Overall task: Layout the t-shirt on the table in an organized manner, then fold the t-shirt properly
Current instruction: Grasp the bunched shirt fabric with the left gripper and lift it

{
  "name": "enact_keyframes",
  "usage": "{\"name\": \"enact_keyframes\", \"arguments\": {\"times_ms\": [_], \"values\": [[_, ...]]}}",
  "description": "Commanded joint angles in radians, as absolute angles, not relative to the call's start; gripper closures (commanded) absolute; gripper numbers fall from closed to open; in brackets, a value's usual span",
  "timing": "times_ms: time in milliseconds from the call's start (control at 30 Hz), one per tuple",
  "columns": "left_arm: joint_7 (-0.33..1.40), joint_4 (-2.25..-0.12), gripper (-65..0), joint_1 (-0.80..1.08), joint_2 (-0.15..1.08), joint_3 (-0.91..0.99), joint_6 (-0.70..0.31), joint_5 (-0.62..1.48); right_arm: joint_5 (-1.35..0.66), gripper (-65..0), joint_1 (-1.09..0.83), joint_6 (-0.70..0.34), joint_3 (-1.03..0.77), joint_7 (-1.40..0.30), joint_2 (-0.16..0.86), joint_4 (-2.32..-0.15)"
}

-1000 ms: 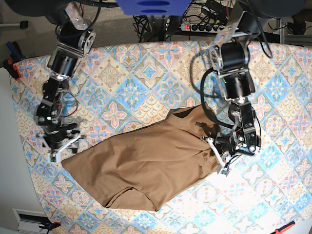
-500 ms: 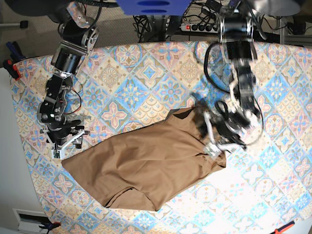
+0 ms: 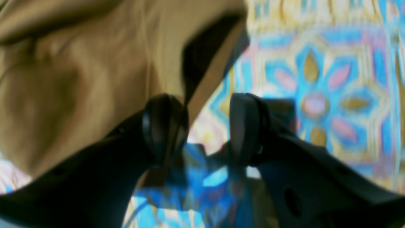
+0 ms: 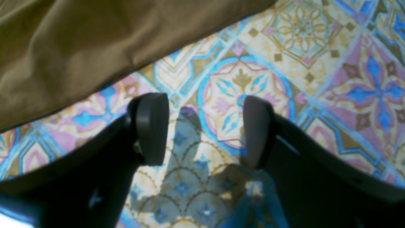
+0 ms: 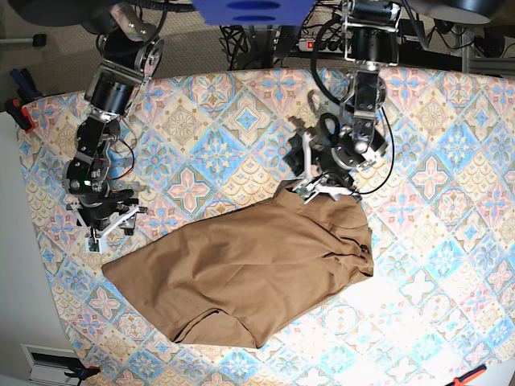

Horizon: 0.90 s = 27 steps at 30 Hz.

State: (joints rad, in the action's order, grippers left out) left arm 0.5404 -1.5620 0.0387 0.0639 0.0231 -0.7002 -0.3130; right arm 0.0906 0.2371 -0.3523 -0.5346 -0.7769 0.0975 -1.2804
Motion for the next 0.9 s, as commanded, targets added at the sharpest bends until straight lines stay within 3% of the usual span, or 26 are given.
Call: {"name": "enact_keyframes", "arguments": {"times_ms": [0,200,433,500,600,733,867], "values": [[0.541,-1.558,-28.5,0.024,0.053,0.021,-0.698,-0.326,0.082,-35.4,0.257,-0.358,-0.533,-0.757,0.108,-1.299],[0.530,-1.524,-28.1,-0.030,-0.030,0.107,-0.698,-0.340,0.082,-35.4,0.257,-0.363,-0.532,-0.754,0.108,-1.299],[0.530,-1.508,-27.2,-0.061,-0.024,0.122,-0.698,-0.403,0.082,-35.4,0.257,-0.363,-0.532,-0.753,0.108,-1.297],[0.529,-1.475,-21.3,-0.079,-0.025,0.120,-0.698,-0.429,0.082,-35.4,0.257,-0.363,-0.530,-0.753,0.108,-1.297],[0.529,-1.429,0.0,-0.114,-0.027,0.124,-0.698,-0.441,0.082,-35.4,0.257,-0.363,-0.530,-0.753,0.108,-1.297],[0.529,-1.458,0.0,-0.119,-0.039,0.127,-0.698,-0.437,0.082,-35.4,0.257,-0.363,-0.530,-0.751,0.108,-1.294],[0.539,-1.652,0.0,-0.068,-0.082,0.122,-0.698,-0.443,0.082,-35.4,0.262,-0.363,-0.530,-0.751,0.108,-1.290]]}}
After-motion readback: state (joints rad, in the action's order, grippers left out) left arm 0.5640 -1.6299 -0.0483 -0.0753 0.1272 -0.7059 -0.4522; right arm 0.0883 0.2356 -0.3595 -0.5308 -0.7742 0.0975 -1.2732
